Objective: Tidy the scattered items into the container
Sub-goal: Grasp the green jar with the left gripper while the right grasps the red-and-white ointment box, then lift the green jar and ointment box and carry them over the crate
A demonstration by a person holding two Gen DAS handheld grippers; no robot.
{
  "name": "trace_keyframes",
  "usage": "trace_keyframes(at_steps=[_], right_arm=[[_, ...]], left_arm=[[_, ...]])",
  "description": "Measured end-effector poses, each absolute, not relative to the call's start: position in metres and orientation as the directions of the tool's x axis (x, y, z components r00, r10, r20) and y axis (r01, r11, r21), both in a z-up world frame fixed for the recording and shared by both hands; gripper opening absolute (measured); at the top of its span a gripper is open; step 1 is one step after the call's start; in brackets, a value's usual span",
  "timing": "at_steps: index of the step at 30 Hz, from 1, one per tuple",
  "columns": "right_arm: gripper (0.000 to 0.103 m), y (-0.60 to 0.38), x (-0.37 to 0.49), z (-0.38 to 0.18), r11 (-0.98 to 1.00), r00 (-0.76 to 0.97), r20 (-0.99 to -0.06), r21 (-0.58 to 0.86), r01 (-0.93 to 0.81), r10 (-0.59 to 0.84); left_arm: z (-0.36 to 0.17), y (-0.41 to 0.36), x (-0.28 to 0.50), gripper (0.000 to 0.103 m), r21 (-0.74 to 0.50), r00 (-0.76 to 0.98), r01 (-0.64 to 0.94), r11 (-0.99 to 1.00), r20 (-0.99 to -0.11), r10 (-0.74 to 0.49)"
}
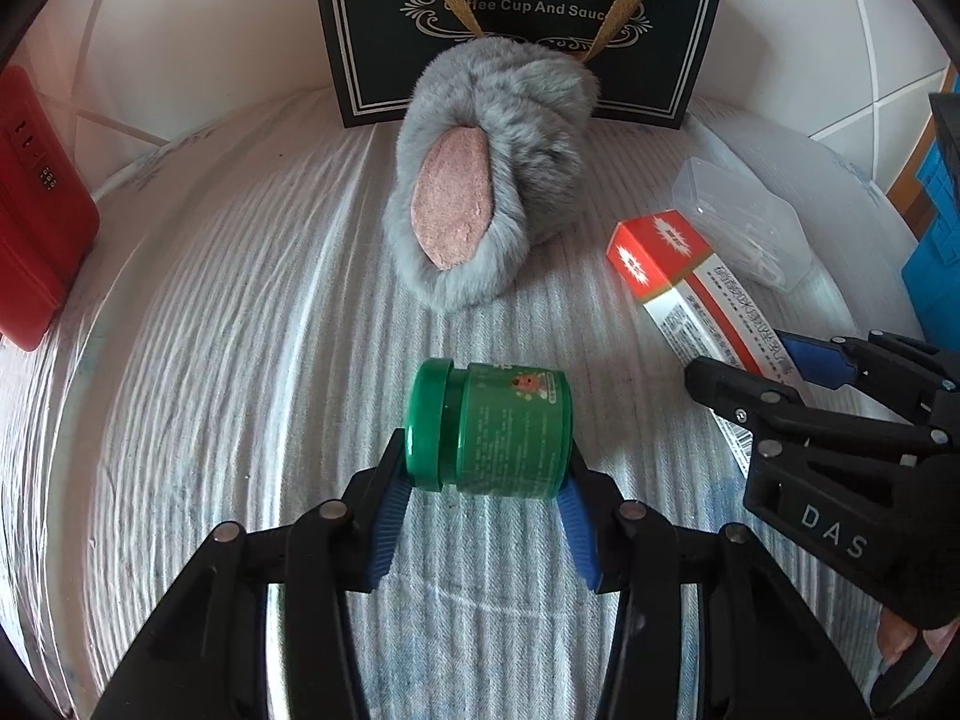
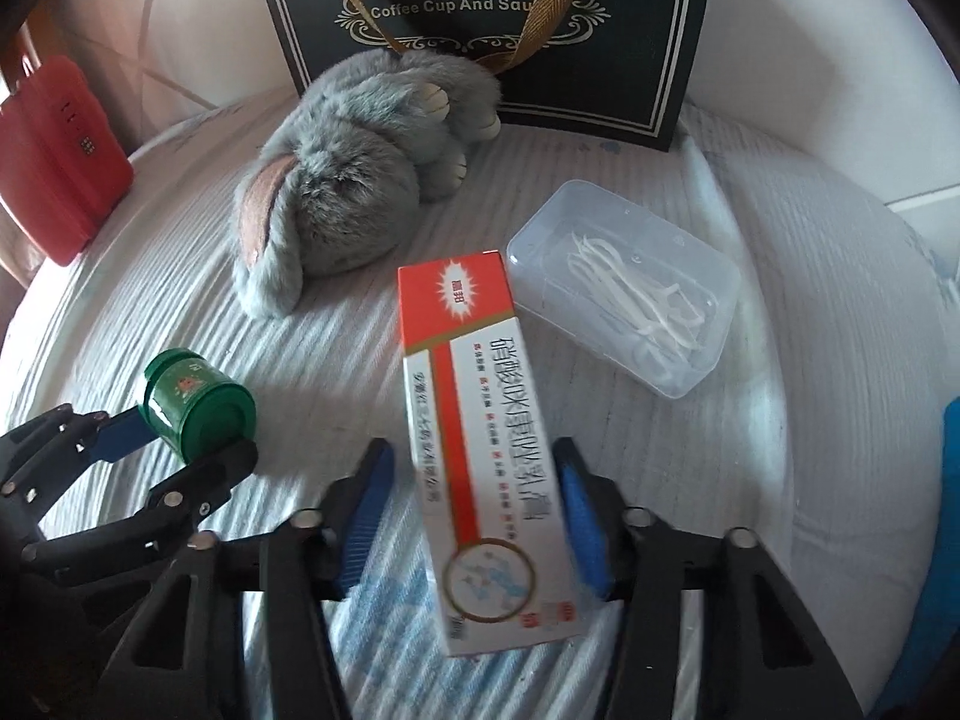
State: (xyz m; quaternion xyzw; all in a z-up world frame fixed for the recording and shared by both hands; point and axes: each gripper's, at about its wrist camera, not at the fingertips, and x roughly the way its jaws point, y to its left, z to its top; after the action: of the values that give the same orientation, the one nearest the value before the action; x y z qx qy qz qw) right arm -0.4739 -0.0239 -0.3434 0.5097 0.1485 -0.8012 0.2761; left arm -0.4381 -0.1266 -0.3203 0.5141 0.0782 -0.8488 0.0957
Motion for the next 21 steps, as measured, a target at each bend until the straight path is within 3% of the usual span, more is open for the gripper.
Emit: trace_keyframes(at_steps=[10,21], right_arm=[[0.041,-0.008,-0.428,-0.311,-0.804,-0.294,-0.896,0.108,0.584,-0.334],[0.041,0.003,-0.332,-0.202,-0.793,-0.408,-0.818,0.092,0.602,-0.405]], left_arm=[[-0.273,-0.134,-0.390,0.045,-0.039,-0.506,0.273,-0.961,-0.855,-0.109],[-0.168,-0.140,-0.285,0.045,-0.071,-0.649,0.289,-0.955,-0.748,-0.140]])
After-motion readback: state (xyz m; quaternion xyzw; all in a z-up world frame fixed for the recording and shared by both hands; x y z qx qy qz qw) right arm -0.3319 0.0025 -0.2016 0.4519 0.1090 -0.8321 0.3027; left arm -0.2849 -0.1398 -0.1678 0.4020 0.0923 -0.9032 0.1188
